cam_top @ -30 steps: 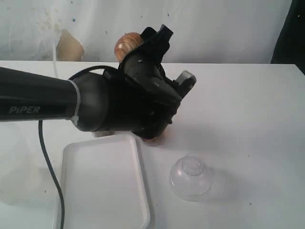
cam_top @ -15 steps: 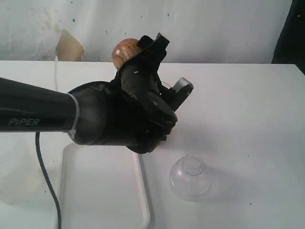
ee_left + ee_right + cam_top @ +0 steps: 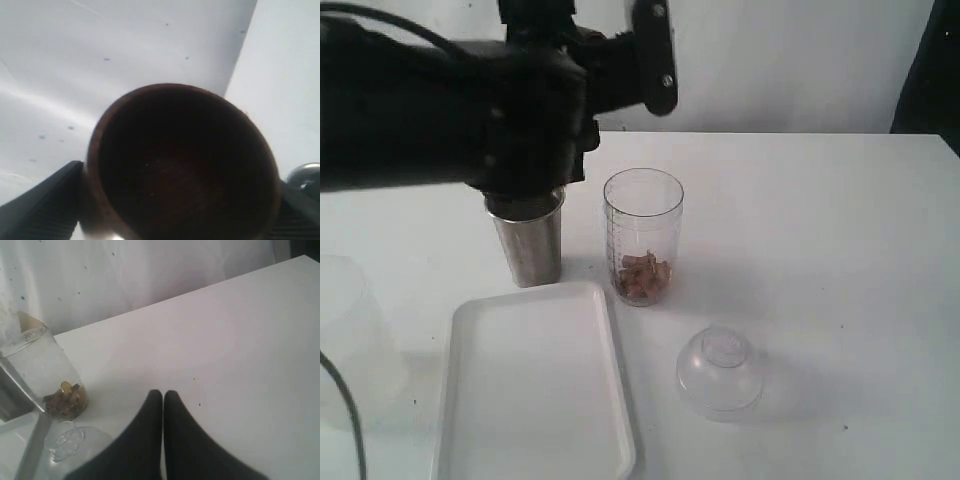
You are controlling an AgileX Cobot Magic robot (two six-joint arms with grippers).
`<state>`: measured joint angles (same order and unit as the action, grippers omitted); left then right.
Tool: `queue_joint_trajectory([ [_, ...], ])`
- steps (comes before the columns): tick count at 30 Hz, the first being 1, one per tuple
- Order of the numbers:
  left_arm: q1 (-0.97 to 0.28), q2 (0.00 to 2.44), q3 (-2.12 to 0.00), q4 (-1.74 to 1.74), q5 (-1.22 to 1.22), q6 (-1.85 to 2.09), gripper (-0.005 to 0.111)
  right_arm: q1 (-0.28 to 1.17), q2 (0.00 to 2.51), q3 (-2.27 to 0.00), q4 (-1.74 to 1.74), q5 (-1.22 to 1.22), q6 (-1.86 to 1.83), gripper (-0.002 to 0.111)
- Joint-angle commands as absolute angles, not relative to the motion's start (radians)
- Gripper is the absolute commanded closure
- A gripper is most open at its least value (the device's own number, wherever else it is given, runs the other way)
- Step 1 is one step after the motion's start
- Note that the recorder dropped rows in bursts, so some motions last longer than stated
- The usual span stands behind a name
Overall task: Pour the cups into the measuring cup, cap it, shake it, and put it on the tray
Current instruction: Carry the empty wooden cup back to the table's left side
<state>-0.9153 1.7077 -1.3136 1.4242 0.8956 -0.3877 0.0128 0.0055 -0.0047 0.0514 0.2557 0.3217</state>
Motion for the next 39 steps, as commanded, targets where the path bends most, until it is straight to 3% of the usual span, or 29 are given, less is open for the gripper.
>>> queue_joint_trajectory([
  [1,-0.804,1.597,-1.316,1.127,0.7,-0.448,0.107,0.018,0.0,0.0,0.051,0.246,0.31,0.108],
  [9,-0.426,1.411,-1.188,0.272,0.224,-0.071,0.107,0.018,0.0,0.0,0.051,0.246,0.31,0.108],
  [16,-0.198,1.384,-1.047,-0.182,0.123,0.276,0.107,0.018,0.0,0.0,0.051,0.246,0.31,0.108],
  [20,-0.084,1.384,-1.062,-0.688,0.225,0.882,0.107,0.018,0.0,0.0,0.051,0.246,0.31,0.108],
  [22,0.015,1.397,-1.087,-1.259,0.532,1.48,0.107,0.018,0.0,0.0,0.051,0.246,0.31,0.108],
  [24,0.136,1.438,-1.088,-1.58,0.891,1.729,0.107,0.018,0.0,0.0,0.051,0.246,0.31,0.108],
  [36,0.447,1.747,-1.141,-1.504,1.221,2.021,0.107,0.018,0.0,0.0,0.051,0.246,0.31,0.108],
  [39,0.458,1.883,-1.211,-1.479,1.221,2.066,0.107,0.018,0.0,0.0,0.051,0.246,0.312,0.108],
])
